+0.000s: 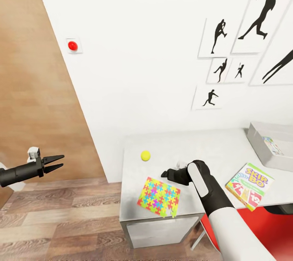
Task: Put all the toys in the child's room - the three board games (two on the bed and one on the table), the two jigsaw puzzles on the table, and the tennis ball on the table - inside the toy box on the table in the child's room.
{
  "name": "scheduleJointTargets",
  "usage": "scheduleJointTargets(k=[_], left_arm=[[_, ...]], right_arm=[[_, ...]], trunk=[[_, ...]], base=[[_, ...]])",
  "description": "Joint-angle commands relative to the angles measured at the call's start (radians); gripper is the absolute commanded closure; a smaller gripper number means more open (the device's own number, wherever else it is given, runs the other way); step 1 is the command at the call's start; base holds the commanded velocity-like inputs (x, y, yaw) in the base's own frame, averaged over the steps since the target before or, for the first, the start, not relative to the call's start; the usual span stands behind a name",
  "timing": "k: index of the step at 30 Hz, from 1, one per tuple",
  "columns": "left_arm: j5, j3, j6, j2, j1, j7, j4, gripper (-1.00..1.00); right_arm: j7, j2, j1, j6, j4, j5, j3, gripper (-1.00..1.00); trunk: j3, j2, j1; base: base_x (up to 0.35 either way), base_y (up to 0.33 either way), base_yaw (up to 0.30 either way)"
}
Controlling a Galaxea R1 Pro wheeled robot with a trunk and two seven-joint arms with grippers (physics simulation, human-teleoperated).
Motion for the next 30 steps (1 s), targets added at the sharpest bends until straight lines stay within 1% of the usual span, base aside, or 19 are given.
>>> scheduleJointTargets(k=[1,30], left_arm=[[0.003,0.0,0.009,0.0,-0.001,-0.002,0.0,-1.0],[0.003,0.0,0.009,0.0,-0.001,-0.002,0.0,-1.0]], right_arm=[[-0.01,0.0,-0.001,0.002,-0.001,-0.01,0.001,-1.0],[-0.009,0.0,0.006,0.002,-0.009,-0.008,0.001,-1.0]], trunk=[[-0.003,-0.002,0.0],[-0.051,-0.002,0.0]], base=[[0.0,0.0,0.0],[0.0,0.0,0.0]])
